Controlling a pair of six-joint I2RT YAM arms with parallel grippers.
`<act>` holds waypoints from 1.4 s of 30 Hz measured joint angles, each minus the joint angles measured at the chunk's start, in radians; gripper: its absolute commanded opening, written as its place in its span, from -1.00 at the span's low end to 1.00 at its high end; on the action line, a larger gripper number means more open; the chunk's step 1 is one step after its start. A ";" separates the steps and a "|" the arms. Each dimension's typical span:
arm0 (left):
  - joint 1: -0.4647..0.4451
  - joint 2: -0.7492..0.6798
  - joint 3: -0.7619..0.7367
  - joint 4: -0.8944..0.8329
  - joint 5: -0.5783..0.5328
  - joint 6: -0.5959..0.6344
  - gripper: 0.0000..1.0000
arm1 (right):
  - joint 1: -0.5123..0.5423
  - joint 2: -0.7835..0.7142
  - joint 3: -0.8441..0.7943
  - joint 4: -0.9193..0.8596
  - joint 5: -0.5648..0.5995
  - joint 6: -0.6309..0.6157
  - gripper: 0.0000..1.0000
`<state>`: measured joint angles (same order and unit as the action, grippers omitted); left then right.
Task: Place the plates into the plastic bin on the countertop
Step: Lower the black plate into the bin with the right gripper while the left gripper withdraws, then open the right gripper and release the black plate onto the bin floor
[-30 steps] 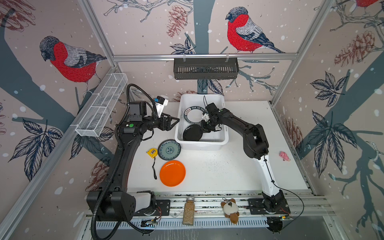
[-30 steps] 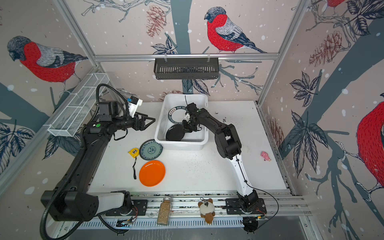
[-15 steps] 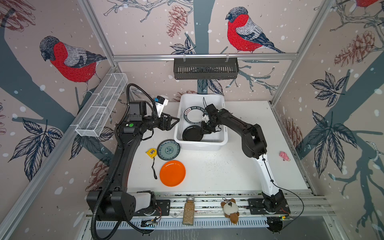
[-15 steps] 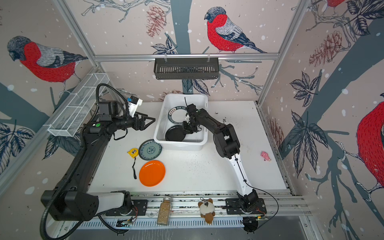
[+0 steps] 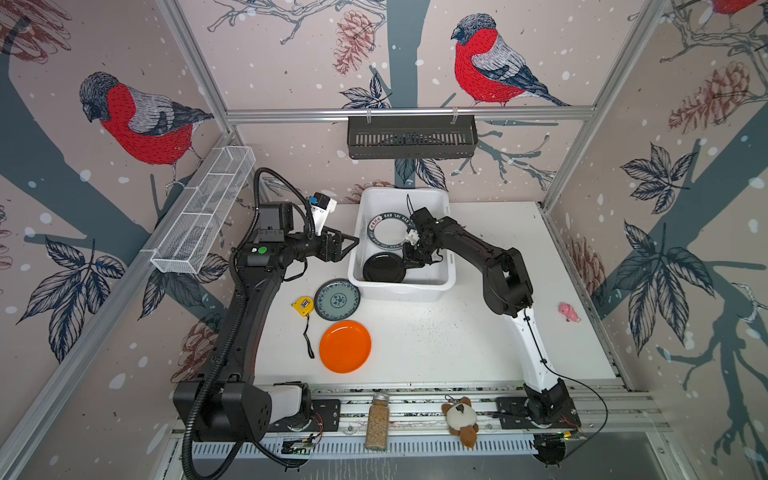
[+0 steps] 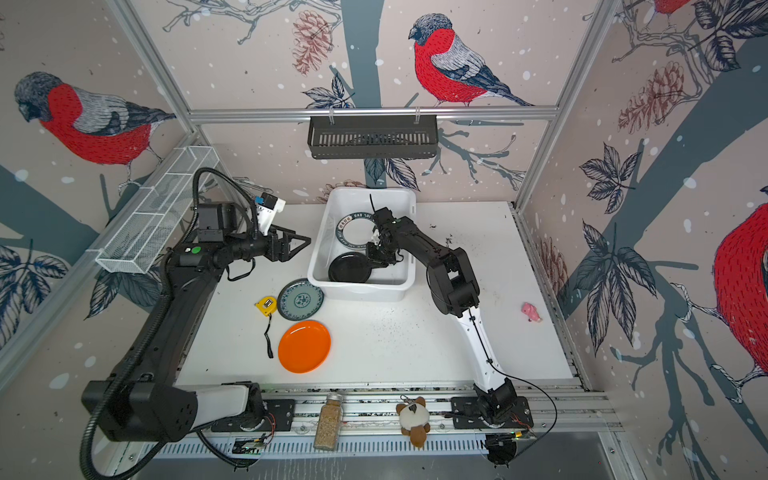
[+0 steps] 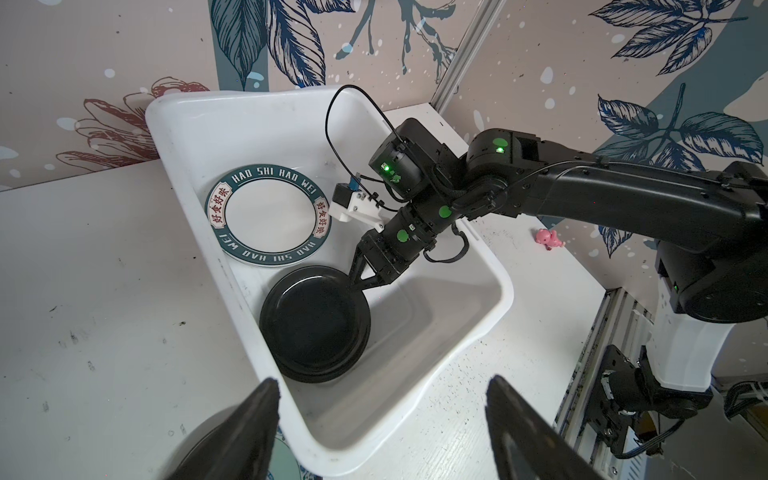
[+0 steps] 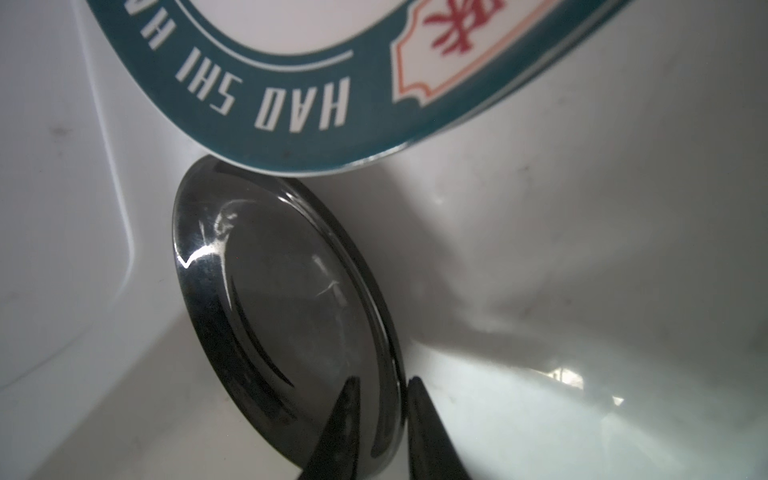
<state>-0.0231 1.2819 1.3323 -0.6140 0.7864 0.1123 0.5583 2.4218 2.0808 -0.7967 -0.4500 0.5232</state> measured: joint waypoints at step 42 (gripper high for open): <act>0.000 -0.024 -0.005 -0.020 0.022 0.018 0.71 | 0.029 0.029 0.126 -0.096 0.154 -0.029 -0.08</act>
<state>-0.0231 1.2579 1.3270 -0.6342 0.8085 0.1299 0.5873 2.4508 2.2063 -0.8928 -0.2955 0.4938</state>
